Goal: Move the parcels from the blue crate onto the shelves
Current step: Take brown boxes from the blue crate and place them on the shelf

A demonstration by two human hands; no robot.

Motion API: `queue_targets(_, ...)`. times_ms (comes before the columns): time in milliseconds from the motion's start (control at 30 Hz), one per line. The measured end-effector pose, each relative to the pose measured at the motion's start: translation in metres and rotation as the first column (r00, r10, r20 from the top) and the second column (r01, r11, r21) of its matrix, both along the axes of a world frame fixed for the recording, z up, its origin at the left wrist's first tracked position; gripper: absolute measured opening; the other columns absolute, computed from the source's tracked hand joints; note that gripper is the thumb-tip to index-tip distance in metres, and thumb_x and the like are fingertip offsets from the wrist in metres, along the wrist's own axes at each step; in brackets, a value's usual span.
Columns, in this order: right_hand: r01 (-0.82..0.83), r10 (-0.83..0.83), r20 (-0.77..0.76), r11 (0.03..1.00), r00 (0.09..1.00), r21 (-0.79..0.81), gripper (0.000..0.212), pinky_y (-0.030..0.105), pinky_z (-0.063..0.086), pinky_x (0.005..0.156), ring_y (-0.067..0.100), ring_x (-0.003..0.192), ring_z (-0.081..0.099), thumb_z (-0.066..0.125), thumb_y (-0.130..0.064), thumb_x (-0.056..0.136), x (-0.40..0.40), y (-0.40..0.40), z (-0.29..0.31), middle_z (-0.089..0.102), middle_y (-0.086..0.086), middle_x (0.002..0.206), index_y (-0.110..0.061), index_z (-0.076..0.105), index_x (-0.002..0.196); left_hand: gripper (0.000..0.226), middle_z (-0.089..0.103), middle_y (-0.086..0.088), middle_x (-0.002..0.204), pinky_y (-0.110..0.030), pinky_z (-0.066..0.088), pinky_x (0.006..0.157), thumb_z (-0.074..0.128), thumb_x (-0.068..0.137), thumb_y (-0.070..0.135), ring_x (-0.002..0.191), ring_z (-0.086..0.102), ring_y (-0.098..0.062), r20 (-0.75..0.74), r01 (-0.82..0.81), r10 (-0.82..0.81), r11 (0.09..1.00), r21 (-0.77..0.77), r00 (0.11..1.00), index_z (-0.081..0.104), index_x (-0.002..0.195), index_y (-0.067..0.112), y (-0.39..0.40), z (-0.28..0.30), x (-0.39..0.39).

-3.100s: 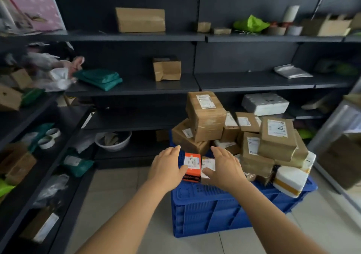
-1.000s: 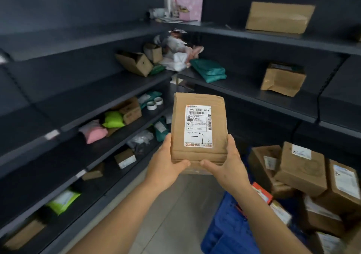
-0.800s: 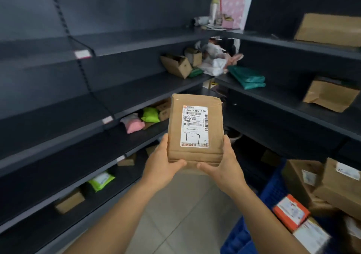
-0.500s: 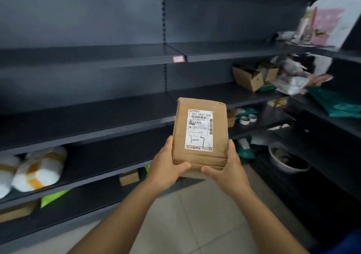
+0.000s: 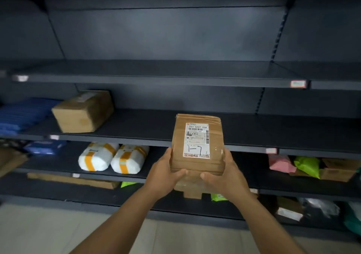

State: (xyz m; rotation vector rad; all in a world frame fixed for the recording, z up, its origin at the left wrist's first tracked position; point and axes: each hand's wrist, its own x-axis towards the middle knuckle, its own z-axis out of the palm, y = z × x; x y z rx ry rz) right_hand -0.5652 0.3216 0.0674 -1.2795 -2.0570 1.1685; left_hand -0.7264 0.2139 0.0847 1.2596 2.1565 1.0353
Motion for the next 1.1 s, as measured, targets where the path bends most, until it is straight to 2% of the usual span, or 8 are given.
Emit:
queue_targets(133,-0.099,0.100,0.015,0.993,0.995,-0.060,0.107,0.038,0.052,0.091,0.014,0.112,0.056,0.075,-0.053,0.053,-0.061,0.032,-0.003,0.054,-0.008,0.130,-0.034,0.023,0.145,0.072,0.056,0.017,0.117,-0.026,0.051,0.089,0.072,0.084,0.028,0.103,0.057,-0.005,0.004,-0.076,0.077,0.997,-0.030,0.997,0.032,0.144,0.027,0.021,0.000,-0.055)
queue_targets(233,-0.198,0.202,0.050,0.977,0.978,-0.082,0.092,0.024,0.049,0.082,0.009,0.108,0.054,0.077,-0.042,0.066,-0.104,0.055,-0.002,0.053,-0.010,0.130,-0.032,0.026,0.142,0.081,0.055,0.015,0.114,-0.018,0.053,0.070,0.073,0.082,0.029,0.091,0.059,-0.002,0.010,-0.123,0.125,0.988,-0.097,0.992,0.026,0.147,0.023,0.033,0.001,-0.091)
queue_targets(333,-0.283,0.288,0.093,0.957,0.953,-0.069,0.089,0.029,0.048,0.093,0.011,0.114,0.054,0.076,-0.038,0.072,-0.147,0.073,0.000,0.050,-0.009,0.135,-0.031,0.024,0.144,0.084,0.053,0.014,0.102,-0.009,0.045,0.057,0.071,0.082,0.027,0.080,0.056,0.000,-0.023,-0.189,0.188,0.974,-0.127,0.982,0.021,0.149,0.017,0.041,0.002,-0.126)
queue_targets(500,-0.338,0.341,0.089,0.940,0.936,-0.046,0.092,0.039,0.049,0.097,0.016,0.115,0.056,0.072,-0.044,0.070,-0.210,0.089,-0.002,0.053,-0.004,0.134,-0.026,0.025,0.147,0.071,0.049,-0.001,0.126,-0.020,0.042,0.079,0.073,0.081,0.032,0.096,0.048,-0.008,-0.128,-0.281,0.265,0.951,-0.127,0.956,0.037,0.140,0.013,0.052,0.006,-0.183)
queue_targets(600,-0.337,0.338,0.088,0.941,0.937,-0.024,0.051,0.035,0.050,0.090,0.014,0.103,0.060,0.069,-0.031,0.081,-0.246,0.095,-0.001,0.061,-0.006,0.117,-0.028,0.043,0.125,0.074,0.039,-0.004,0.134,-0.016,0.036,0.084,0.070,0.084,0.034,0.100,0.044,-0.009,-0.144,-0.306,0.284,0.937,-0.169,0.948,0.033,0.145,0.015,0.057,0.004,-0.217)
queue_targets(667,-0.337,0.337,0.105,0.941,0.936,-0.012,0.043,0.031,0.049,0.085,0.015,0.100,0.060,0.065,-0.026,0.085,-0.270,0.098,-0.002,0.061,-0.005,0.115,-0.028,0.046,0.124,0.077,0.035,-0.005,0.138,-0.015,0.031,0.085,0.069,0.086,0.034,0.110,0.046,-0.014,-0.135,-0.315,0.294,0.932,-0.179,0.946,0.029,0.148,0.013,0.060,0.002,-0.241)
queue_targets(900,-0.238,0.238,0.059,0.971,0.970,-0.009,0.060,0.023,0.043,0.079,0.011,0.096,0.057,0.065,-0.022,0.087,-0.353,0.094,-0.012,0.060,-0.007,0.112,-0.022,0.040,0.141,0.074,0.024,-0.008,0.148,-0.017,0.031,0.098,0.065,0.090,0.026,0.126,0.043,-0.021,-0.218,-0.231,0.193,0.959,-0.163,0.957,0.025,0.150,0.015,0.071,-0.009,-0.328)
queue_targets(1100,-0.159,0.159,0.048,0.987,0.986,-0.015,0.074,0.026,0.038,0.102,0.018,0.126,0.049,0.065,-0.020,0.088,-0.428,0.088,-0.020,0.043,0.003,0.146,-0.020,0.027,0.151,0.069,0.017,-0.009,0.153,-0.039,0.038,0.107,0.060,0.092,0.024,0.129,0.042,-0.032,-0.352,-0.143,0.065,0.970,-0.199,0.934,0.024,0.150,0.025,0.088,-0.021,-0.406)
